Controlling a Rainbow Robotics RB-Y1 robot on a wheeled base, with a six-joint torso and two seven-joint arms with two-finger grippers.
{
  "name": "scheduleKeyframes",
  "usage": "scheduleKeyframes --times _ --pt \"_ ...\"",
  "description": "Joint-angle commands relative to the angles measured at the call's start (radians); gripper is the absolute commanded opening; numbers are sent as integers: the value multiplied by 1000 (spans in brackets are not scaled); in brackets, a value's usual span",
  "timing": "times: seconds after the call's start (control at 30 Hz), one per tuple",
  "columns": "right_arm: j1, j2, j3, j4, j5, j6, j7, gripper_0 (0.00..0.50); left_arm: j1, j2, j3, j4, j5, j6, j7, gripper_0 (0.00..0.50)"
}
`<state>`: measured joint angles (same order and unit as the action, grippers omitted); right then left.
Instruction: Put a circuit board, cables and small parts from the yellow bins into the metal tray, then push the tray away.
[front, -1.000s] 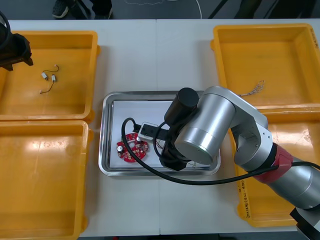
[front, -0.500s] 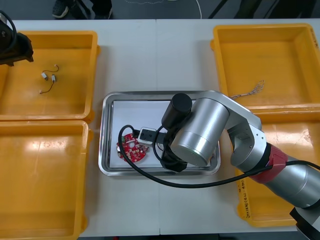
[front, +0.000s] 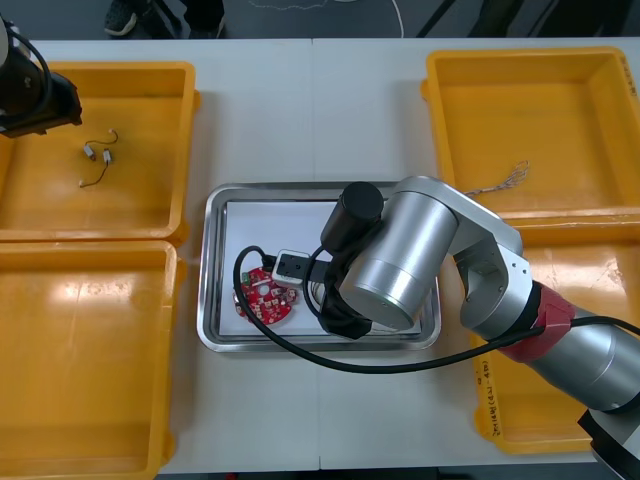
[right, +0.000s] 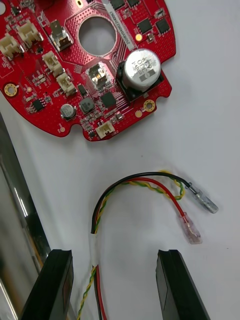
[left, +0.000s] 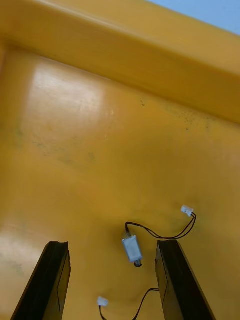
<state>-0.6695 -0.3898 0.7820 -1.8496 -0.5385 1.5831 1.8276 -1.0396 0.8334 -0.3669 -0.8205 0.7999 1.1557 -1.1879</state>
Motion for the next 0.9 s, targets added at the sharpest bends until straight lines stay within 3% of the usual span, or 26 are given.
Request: scheduleKeyframes --times 0.03,0.3,0.7,0.9 --pt "-50 16 -43 -11 -23 9 50 488 -57 -45 2 46 10 -57 -73 500" --pt "-85 17 -156 -13 -104 107 50 491 -57 -74 0 87 4 -65 -73 500" --pt "-151 16 -331 -16 -133 314 18 500 -57 -83 0 126 -4 -73 -76 500" --pt "-179 12 -446 -16 -144 337 -14 500 -57 -88 0 138 -7 -73 -81 500"
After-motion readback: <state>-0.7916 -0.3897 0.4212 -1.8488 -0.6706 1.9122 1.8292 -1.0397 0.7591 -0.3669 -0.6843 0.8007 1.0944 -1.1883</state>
